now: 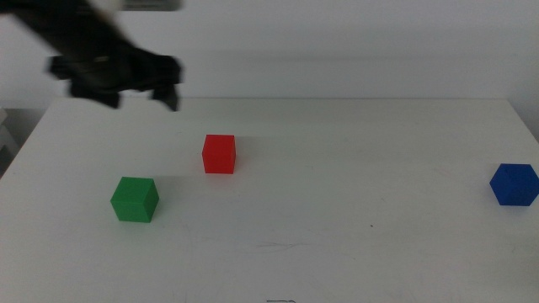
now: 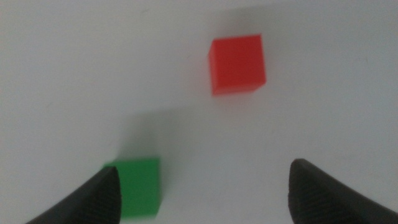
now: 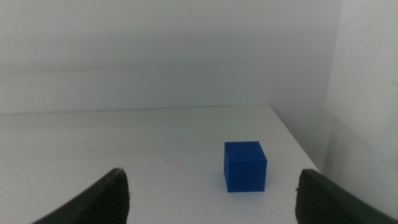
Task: Stack red cubes first, then green, then blue cubes in a specific spot.
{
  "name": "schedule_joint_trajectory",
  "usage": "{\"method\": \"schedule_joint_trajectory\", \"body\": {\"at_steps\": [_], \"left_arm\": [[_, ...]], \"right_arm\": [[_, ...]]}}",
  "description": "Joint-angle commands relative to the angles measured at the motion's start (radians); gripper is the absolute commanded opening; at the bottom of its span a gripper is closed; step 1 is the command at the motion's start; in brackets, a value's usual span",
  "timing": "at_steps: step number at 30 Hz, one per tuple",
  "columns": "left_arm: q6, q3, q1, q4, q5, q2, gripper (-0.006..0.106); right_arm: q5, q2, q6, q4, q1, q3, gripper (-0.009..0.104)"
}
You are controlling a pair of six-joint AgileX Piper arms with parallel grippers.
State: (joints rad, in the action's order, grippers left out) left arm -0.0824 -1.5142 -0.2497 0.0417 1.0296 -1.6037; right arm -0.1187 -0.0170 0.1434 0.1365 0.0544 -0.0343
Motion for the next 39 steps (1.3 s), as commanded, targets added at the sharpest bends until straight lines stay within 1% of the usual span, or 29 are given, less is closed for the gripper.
{"method": "schedule_joint_trajectory", "body": {"at_steps": [1, 7, 14, 20, 25, 27, 30, 37, 38, 39], "left_arm": [[-0.06, -0.115, -0.04, -0.029, -0.034, -0.066, 0.09], [-0.104, -0.299, -0.091, -0.029, -0.038, -0.28, 0.09], [-0.109, -0.437, -0.097, -0.018, -0.042, -0.486, 0.09], [-0.126, -0.487, -0.097, -0.018, -0.049, -0.593, 0.09], [-0.126, -0.488, -0.097, -0.018, -0.072, -0.632, 0.09], [-0.126, -0.488, -0.097, -0.018, -0.072, -0.638, 0.088], [-0.126, -0.488, -0.097, -0.018, -0.069, -0.641, 0.079], [-0.126, -0.488, -0.097, -0.011, -0.062, -0.643, 0.04], [-0.121, -0.488, -0.097, -0.003, -0.058, -0.64, 0.023], [-0.119, -0.488, -0.096, 0.018, -0.026, -0.629, 0.015]], "right_arm": [[0.077, -0.015, -0.009, 0.012, 0.0, 0.024, 0.094], [0.077, -0.015, -0.009, 0.012, 0.0, 0.024, 0.094], [0.077, -0.015, -0.009, 0.012, 0.0, 0.024, 0.094], [0.077, -0.015, -0.009, 0.012, 0.0, 0.024, 0.094], [0.077, -0.015, -0.009, 0.012, 0.0, 0.024, 0.094], [0.077, -0.015, -0.009, 0.012, 0.0, 0.024, 0.094], [0.077, -0.015, -0.009, 0.012, 0.0, 0.024, 0.094], [0.077, -0.015, -0.009, 0.012, 0.0, 0.024, 0.094], [0.077, -0.015, -0.009, 0.012, 0.0, 0.024, 0.094], [0.077, -0.015, -0.009, 0.012, 0.0, 0.024, 0.094]]}}
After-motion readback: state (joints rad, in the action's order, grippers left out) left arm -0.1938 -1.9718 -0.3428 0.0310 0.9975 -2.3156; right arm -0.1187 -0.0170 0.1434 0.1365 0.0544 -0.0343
